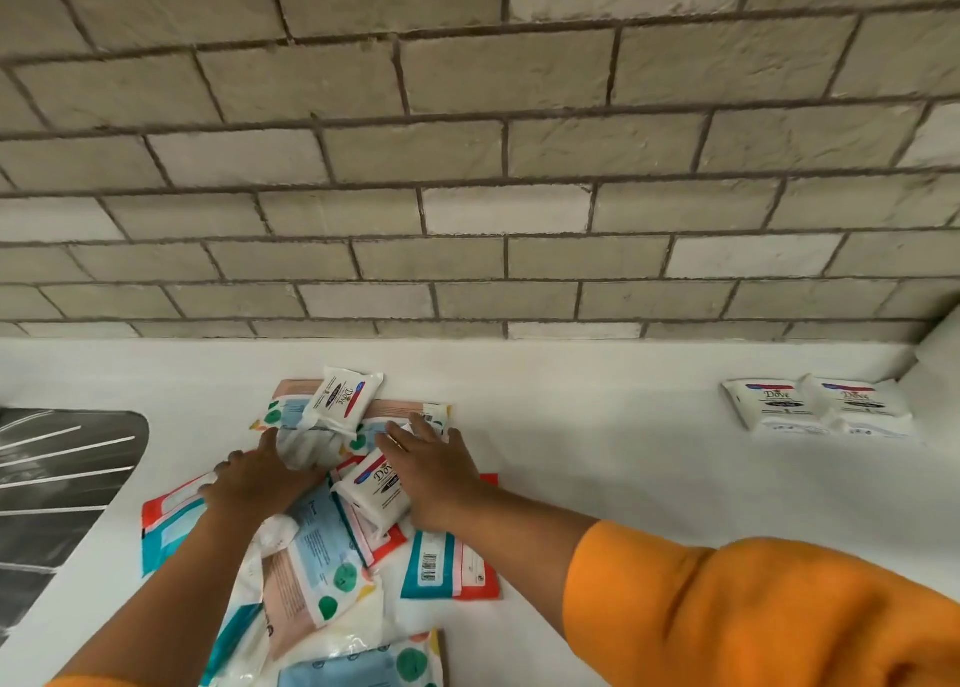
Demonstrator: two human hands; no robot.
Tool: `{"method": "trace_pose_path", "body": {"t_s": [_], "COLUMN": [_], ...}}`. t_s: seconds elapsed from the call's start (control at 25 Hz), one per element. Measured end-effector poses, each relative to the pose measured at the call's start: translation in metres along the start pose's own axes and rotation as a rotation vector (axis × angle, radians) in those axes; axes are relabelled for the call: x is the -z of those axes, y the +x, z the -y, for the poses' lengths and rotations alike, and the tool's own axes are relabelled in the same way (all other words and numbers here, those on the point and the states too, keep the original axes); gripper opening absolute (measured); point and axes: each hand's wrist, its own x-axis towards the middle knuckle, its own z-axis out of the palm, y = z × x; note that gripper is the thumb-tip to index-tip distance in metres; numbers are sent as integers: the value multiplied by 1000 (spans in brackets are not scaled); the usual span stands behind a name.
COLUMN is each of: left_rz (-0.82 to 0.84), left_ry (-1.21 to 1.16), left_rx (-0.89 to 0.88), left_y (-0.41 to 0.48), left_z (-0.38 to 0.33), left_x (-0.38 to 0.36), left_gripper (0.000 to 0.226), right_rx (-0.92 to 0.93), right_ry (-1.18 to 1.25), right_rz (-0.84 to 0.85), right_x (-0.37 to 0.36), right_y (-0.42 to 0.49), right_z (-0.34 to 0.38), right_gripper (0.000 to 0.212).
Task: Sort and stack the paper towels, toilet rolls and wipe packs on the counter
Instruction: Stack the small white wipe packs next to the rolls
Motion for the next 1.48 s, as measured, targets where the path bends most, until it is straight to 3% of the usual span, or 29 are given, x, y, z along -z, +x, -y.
{"method": "trace_pose_path", "body": {"t_s": [0.16,0.36,0.68,0.8,0.88,1.0,1.12,1.24,1.36,1.48], "left_rz": [-38,-89,-222,-221,-147,48,293,461,691,949], "left_ry": [-107,-128,-201,-561,-939,-1530,-1974,-2151,-2290,-2248], "left_rx": [-29,1,10,-30,-31,22,8,-76,7,-274], "left_y": [7,-2,-47,-70,-87,-108,-124,-135,-136,-144], "left_z": [4,3,2,8,8,6,4,0,-6,-14], "left_x": [-1,5,-3,-6,-3,4,4,0,-9,-22], "left_gripper": [90,90,78,62,48,31,44,62,66,67], "right_rx": [55,122,171,172,205,237,246,195,89,18], "right_ry": [-54,-108,-141,-186,-261,-253,-110,83,242,203], "right_rz": [-3,5,-32,-56,-86,-115,-141,-178,-268,-349], "right_x": [-4,-9,-21,-24,-24,-27,-17,9,31,33], "right_y": [14,25,36,36,37,36,22,-7,-47,-85], "right_z": [-13,-19,-6,-1,1,1,-10,-30,-65,-111], "right_gripper": [104,95,104,96,88,95,99,96,84,72]}}
